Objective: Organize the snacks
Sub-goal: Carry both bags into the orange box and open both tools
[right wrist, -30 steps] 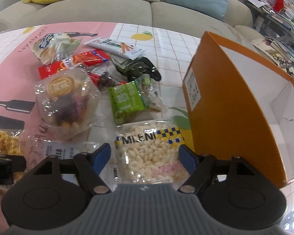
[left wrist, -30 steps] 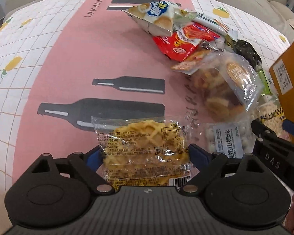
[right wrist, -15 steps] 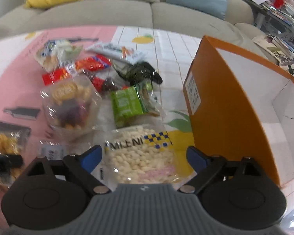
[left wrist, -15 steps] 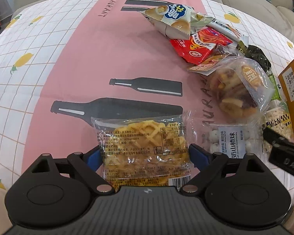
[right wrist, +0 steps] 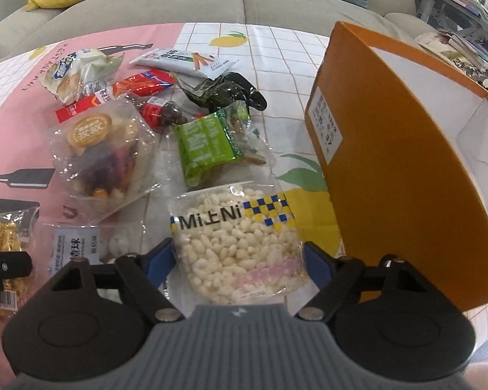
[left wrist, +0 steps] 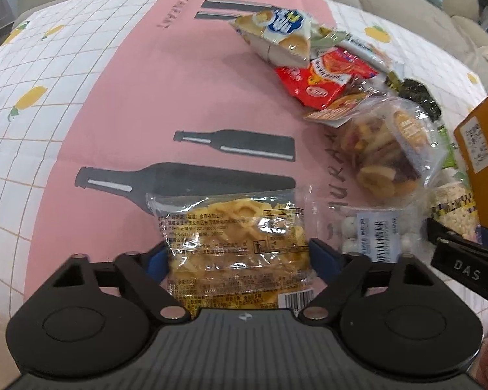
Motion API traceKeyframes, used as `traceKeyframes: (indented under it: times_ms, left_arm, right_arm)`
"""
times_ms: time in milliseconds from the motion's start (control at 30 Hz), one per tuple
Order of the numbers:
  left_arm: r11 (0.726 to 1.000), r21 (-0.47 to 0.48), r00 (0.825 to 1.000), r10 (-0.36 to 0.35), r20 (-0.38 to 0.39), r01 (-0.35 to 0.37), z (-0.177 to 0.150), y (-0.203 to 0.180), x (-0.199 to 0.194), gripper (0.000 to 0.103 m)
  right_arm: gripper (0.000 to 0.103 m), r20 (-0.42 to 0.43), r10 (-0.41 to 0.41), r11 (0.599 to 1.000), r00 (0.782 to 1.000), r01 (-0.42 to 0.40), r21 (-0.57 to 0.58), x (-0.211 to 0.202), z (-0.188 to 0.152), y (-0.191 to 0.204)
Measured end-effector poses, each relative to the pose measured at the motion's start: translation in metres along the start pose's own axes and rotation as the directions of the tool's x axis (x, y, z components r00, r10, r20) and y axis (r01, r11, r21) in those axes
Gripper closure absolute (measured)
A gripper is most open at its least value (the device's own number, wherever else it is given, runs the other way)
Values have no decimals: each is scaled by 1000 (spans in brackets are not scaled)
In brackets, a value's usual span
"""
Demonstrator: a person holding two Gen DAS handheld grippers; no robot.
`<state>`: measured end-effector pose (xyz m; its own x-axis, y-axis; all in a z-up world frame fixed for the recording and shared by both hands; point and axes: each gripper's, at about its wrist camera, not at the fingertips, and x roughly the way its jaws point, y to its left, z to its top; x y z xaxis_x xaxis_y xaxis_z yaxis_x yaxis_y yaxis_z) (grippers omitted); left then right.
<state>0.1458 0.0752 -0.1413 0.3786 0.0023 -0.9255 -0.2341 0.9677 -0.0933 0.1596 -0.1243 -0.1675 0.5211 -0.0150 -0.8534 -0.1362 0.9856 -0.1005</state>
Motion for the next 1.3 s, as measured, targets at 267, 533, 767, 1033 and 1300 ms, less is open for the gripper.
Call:
traceKeyframes:
  times_ms: [267, 533, 767, 1033, 1300]
  left_arm:
    - [999, -15, 998, -35, 54, 35, -3, 3, -22, 22]
    - [997, -19, 986, -70, 149, 73, 0, 3, -64, 24]
    - [982, 59, 963, -189, 190, 181, 12, -26, -113, 24]
    - [926, 245, 925, -335, 178, 288, 40, -105, -156, 24]
    - [837, 391, 892, -445, 77, 384, 69, -193, -151, 24]
  right_arm:
    - [26, 49, 6, 1000, 999, -7, 23, -26, 3, -4]
    - [26, 136, 69, 997, 988, -74, 34, -61, 7, -11]
    - [26, 217, 131, 990, 967, -139, 19, -110, 14, -30]
    - [26, 250, 177, 980, 952, -194, 44, -154, 26, -90]
    - [26, 222, 140, 984, 965, -160, 73, -167, 41, -167]
